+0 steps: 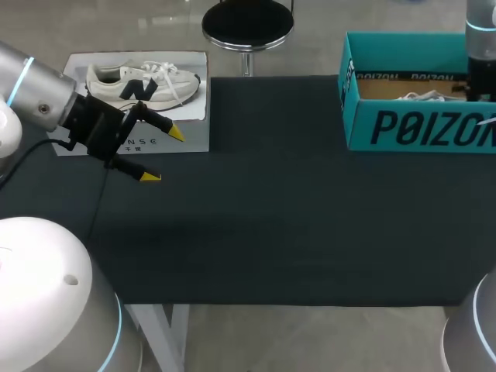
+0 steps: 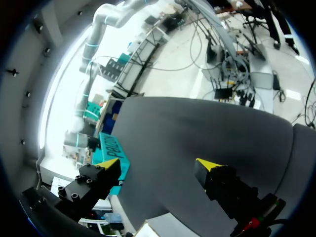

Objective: Take the shoe out of the shoebox, open the shoe tongue, remove and reinsert the insole, then place the shoe into the shoebox

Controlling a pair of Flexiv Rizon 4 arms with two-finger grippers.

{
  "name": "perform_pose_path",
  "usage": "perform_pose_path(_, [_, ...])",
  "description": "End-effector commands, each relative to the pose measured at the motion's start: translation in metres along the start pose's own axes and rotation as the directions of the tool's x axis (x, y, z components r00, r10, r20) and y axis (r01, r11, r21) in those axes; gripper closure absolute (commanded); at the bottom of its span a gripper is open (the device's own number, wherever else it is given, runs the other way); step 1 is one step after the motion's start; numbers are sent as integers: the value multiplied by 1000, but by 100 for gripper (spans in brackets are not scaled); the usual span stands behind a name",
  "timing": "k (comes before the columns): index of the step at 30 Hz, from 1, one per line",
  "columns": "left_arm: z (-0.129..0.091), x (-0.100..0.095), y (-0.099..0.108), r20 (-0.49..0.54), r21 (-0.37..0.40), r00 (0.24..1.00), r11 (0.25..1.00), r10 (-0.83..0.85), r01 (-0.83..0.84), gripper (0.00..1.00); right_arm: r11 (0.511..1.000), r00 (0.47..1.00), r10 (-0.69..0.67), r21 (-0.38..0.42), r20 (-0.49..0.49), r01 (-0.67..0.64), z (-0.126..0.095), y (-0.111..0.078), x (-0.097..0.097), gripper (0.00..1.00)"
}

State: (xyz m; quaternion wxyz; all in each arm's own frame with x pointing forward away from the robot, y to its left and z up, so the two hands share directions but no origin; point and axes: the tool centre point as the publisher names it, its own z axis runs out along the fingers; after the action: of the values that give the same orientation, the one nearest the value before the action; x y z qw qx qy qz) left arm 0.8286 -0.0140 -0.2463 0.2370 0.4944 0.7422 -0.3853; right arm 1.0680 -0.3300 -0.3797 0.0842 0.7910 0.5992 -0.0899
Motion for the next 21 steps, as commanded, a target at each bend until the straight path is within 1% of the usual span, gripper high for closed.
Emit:
perform_pose_path(1, [0, 0, 0, -4, -2, 1000, 1000, 0, 0, 0, 1000, 1000, 3, -22, -2, -3, -16, -3, -4, 0])
perform_pose_path(6, [0, 0, 0, -4, -2, 1000, 1000, 0, 0, 0, 998, 1000, 9, -60, 4, -9, -39, 1, -7, 0])
perform_pose_path(10, [0, 0, 0, -4, -2, 1000, 1000, 0, 0, 0, 996, 1000, -1, -91, 9, 2, -56, 8, -5, 0])
perform_pose_path(12, [0, 0, 0, -4, -2, 1000, 1000, 0, 0, 0, 993, 1000, -5, -115, 3, 5, -69, 11, -2, 0])
perform_pose_path(17, [0, 0, 0, -4, -2, 1000, 1000, 0, 0, 0, 984, 999, -43, -175, -19, 39, -103, 22, 11, 0])
perform_pose_path(19, [0, 0, 0, -4, -2, 1000, 1000, 0, 0, 0, 978, 996, -65, -204, -60, 52, -118, 26, 18, 0])
perform_pose_path(21, [0, 0, 0, -4, -2, 1000, 1000, 0, 0, 0, 973, 994, -85, -221, -74, 67, -131, 26, 25, 0])
